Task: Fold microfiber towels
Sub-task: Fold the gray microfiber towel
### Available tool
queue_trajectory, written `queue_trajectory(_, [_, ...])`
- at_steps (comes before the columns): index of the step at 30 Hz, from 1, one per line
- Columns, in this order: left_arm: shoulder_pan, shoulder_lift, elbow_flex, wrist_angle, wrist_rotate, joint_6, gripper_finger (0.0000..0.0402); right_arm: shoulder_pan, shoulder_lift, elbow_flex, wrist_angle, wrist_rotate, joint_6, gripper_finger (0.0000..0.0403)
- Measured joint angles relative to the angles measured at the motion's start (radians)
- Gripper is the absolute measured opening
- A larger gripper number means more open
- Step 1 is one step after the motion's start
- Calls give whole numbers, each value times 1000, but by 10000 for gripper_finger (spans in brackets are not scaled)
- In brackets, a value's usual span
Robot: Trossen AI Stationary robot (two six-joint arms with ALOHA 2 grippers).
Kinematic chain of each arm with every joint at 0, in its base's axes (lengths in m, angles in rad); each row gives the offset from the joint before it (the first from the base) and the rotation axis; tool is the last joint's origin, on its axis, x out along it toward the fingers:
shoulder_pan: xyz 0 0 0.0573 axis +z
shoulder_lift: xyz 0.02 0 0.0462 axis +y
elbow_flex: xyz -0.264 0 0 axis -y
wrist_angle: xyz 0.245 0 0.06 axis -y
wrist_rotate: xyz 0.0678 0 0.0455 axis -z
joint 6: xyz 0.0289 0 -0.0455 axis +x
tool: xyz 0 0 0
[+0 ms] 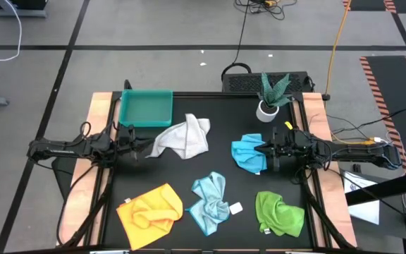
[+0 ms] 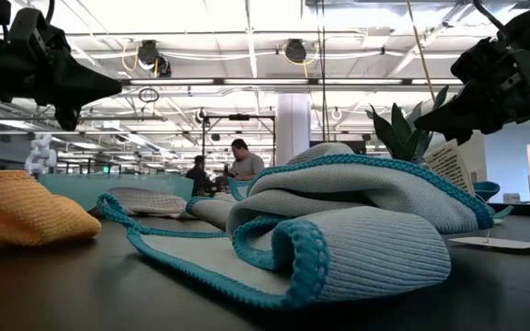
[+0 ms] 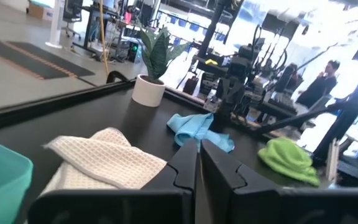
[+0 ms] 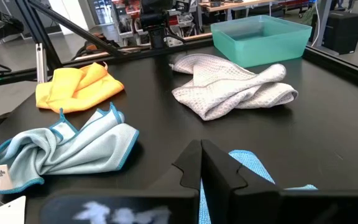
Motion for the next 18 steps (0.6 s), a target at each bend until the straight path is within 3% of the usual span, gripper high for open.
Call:
queue_trajectory(11, [0,0,0,29,-14,-80,21,1,0,0,97,0,14,0])
queue_trajectory(18, [1,0,0,142,-14,-13,21,1,0,0,282,5,252,0])
